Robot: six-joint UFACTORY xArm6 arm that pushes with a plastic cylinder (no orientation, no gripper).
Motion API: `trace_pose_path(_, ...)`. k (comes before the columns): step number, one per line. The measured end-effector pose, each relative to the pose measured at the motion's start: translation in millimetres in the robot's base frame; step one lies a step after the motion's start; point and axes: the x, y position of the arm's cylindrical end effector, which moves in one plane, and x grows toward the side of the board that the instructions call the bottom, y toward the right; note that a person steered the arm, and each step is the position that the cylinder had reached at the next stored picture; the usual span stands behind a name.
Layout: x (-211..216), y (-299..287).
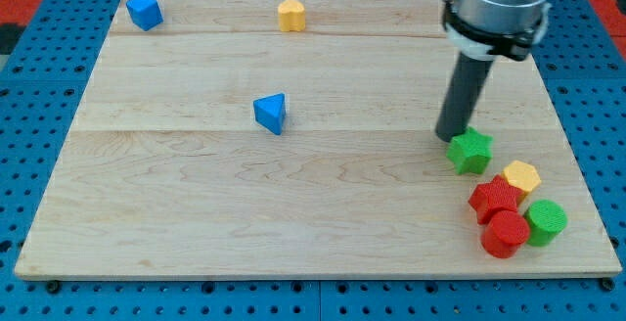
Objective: Move the blue triangle into the green star
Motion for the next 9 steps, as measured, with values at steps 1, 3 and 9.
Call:
trace_pose_path(1,8,23)
trace_pose_path(3,-49,-102)
trace_pose_path(9,-41,-262)
